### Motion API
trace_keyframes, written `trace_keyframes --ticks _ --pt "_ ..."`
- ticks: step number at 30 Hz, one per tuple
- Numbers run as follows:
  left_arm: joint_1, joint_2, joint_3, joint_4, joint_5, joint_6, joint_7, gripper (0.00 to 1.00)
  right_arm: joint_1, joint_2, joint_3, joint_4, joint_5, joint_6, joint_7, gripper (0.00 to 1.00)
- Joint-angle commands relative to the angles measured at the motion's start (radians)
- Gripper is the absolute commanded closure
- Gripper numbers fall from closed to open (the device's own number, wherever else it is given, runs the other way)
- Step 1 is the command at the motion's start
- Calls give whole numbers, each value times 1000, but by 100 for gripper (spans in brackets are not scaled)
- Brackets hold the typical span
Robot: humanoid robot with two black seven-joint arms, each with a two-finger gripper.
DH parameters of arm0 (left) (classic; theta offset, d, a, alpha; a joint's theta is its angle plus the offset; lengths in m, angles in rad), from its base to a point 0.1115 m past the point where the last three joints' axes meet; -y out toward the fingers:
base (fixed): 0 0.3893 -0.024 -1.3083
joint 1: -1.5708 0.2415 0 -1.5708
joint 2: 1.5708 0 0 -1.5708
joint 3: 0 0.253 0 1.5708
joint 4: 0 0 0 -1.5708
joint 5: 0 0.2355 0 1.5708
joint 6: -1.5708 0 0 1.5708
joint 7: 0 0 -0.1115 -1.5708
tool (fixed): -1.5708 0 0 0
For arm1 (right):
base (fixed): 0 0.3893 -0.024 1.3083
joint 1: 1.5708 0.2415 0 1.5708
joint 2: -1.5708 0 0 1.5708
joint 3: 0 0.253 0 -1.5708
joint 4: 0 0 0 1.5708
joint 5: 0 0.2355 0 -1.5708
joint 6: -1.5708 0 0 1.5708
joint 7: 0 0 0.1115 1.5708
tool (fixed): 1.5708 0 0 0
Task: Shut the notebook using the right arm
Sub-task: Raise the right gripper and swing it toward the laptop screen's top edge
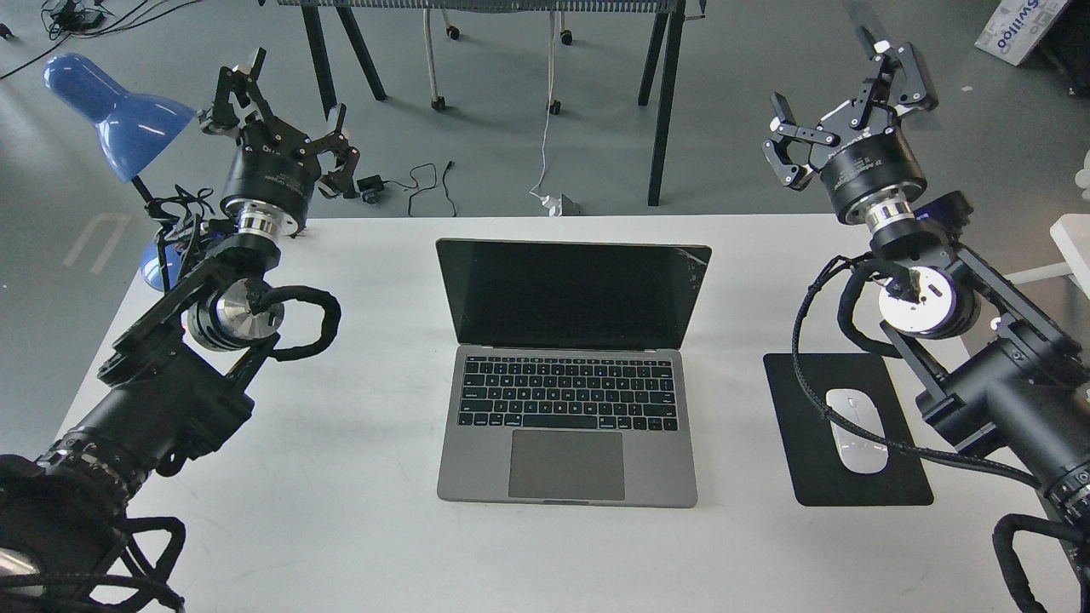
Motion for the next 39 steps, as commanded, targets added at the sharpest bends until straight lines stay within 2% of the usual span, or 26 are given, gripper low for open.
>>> trace_keyframes --ticks 1,10,19,28,39 --pt "0 0 0 0 0 0 0 0 97 -27 -143 -34 1 -33 -2 0" --pt "0 0 0 0 0 0 0 0 269 -28 -424 -136 1 -87 -11 0" --pt "0 0 0 0 0 0 0 0 383 -17 -708 -212 -1 -92 -11 0" --pt "0 0 -1 0 0 0 0 0 418 4 -872 -218 -48 -92 -16 0" --pt "0 0 -1 0 0 0 0 0 441 33 -887 -242 -172 -64 -17 0"
